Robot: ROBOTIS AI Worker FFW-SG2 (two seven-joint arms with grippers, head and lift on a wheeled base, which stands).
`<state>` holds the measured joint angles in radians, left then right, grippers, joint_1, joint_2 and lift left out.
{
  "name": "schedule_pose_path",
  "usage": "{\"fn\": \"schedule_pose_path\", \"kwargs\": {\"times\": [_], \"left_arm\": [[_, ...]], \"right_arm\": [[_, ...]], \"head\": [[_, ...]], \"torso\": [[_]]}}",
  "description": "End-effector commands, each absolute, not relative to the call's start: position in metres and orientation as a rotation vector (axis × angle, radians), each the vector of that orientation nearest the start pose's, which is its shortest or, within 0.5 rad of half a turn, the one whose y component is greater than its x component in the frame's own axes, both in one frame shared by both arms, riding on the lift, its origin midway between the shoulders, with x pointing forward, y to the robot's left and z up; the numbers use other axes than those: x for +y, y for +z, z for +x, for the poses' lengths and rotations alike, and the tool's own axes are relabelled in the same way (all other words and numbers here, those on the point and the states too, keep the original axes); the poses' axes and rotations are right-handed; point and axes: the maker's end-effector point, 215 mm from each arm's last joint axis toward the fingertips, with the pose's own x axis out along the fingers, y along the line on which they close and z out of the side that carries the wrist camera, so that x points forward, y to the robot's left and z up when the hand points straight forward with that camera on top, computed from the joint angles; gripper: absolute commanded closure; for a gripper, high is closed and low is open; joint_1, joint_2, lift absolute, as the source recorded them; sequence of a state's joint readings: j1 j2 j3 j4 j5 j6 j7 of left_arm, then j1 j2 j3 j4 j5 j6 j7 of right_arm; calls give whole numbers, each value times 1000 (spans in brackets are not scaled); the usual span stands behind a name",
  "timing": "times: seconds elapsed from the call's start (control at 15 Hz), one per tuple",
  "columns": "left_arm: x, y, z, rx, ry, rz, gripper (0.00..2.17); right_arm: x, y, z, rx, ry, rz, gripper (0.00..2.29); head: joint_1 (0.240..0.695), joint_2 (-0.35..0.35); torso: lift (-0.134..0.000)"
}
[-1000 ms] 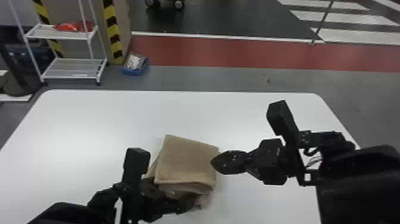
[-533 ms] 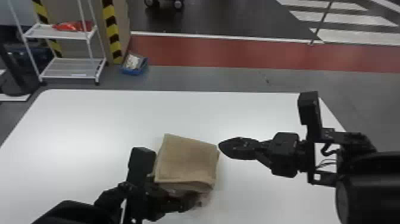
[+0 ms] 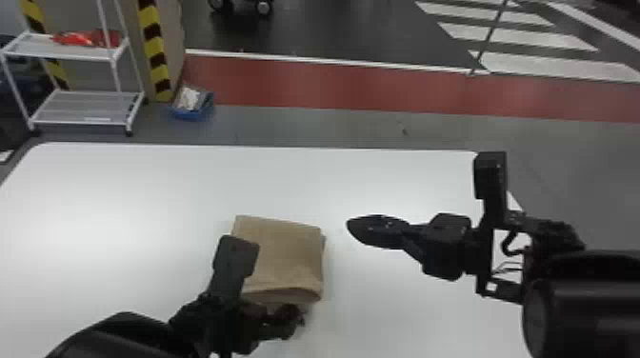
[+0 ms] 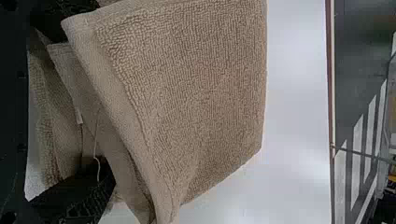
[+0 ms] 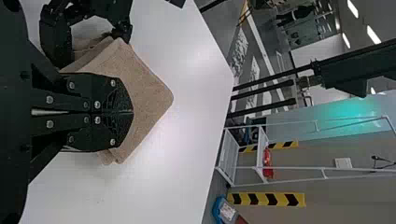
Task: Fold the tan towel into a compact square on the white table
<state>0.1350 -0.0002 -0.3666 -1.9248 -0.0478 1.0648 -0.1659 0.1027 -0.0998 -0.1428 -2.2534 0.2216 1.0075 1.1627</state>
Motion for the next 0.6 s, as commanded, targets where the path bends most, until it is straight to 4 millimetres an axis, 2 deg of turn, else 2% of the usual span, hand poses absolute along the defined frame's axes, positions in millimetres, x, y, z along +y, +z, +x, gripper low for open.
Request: {"fn": "schedule_pose_path", "kwargs": {"times": [0.0,0.27,0.53], "left_arm": [[17,-506,413,865,-477,71,93],[16,-489,418,857,-477,33,93],[19,-480,394,957,-554,-59,83]], "right_arm": [[-162,-311,442,481,824,40,1507],[-169,-313,442,477,816,50,1507],[-181,-311,448,464,784,54,1507]], "head": [[695,-183],[695,-186],[695,-207]], "torso": [[-123],[-123],[-123]]}}
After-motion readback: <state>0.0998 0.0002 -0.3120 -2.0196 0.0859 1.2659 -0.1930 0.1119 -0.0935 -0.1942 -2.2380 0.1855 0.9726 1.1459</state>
